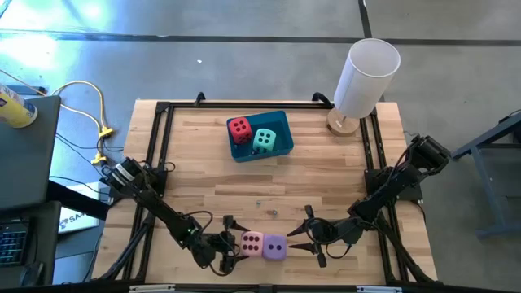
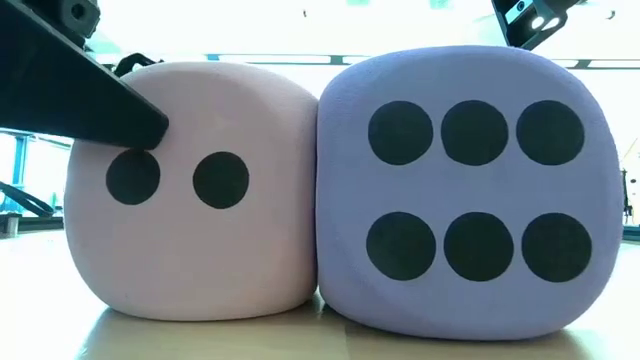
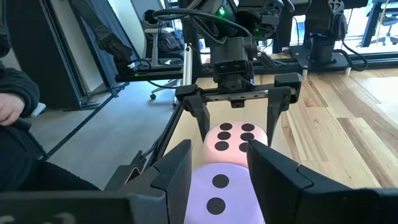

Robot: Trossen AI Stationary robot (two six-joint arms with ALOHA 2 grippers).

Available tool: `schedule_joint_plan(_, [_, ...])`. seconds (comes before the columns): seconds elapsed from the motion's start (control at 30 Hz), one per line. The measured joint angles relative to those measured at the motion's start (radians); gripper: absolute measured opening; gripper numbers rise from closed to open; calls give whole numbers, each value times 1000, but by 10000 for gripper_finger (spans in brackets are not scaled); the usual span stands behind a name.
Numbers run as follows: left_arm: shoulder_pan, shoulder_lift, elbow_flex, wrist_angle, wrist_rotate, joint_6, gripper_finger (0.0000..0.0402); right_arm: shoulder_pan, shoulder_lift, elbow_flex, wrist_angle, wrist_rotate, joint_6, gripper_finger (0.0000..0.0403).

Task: Pick & Place Dice
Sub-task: Put the large pink dice into the blue bin

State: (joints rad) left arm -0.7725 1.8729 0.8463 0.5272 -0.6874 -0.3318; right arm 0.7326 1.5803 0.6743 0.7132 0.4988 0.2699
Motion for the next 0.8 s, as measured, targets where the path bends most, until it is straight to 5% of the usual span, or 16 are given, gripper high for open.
schedule_joint_plan(0.8, [17,1,0,3,9,31,399,-2,0,0,-7,0,24,146])
